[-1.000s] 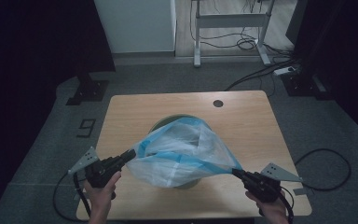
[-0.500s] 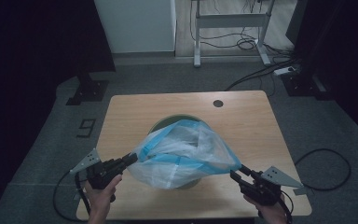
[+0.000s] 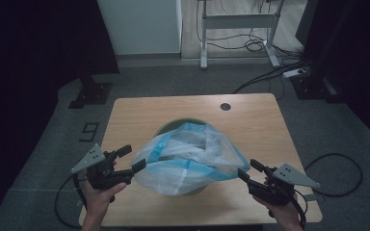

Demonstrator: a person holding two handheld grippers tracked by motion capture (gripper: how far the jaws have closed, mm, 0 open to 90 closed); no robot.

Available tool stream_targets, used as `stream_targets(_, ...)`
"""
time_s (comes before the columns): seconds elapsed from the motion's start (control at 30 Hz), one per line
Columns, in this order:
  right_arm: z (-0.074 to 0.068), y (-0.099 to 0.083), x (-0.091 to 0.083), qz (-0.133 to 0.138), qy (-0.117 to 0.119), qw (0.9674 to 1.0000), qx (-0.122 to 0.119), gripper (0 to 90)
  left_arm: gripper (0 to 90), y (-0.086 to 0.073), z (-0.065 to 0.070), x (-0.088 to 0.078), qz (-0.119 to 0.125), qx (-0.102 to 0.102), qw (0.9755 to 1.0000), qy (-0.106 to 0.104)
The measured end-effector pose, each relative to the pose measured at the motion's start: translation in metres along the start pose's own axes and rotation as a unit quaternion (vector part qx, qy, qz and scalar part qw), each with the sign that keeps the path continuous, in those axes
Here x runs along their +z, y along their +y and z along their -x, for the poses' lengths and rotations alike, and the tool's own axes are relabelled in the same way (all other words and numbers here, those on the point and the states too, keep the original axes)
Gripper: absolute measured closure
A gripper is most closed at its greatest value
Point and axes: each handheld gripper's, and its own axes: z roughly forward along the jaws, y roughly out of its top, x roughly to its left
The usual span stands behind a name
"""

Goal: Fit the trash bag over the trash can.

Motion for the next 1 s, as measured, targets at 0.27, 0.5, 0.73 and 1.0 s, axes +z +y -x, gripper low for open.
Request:
stream_targets(0.27, 0.0, 0.012, 0.008, -0.001, 0.001, 1.0, -0.009, 40.3, 22.2, 0.023, 0.0, 0.023, -0.047, 0.035, 0.9981, -0.018)
stream_targets(0.5, 0.004, 0.028, 0.021, -0.007, 0.01, 0.9998, -0.016, 40.3, 41.8, 0.034, -0.004, 0.05, -0.104, 0.058, 0.9923, -0.035)
stream_targets(0.73, 0.013, 0.041, 0.044, -0.028, 0.026, 0.999, -0.024, 40.4, 73.4, 0.034, -0.013, 0.062, -0.118, 0.034, 0.9918, -0.035)
stream_targets(1.0, 0.015, 0.042, 0.065, -0.055, 0.064, 0.9964, -0.013, 48.2, 84.9, 0.033, -0.015, 0.06, -0.068, 0.032, 0.9969, -0.023)
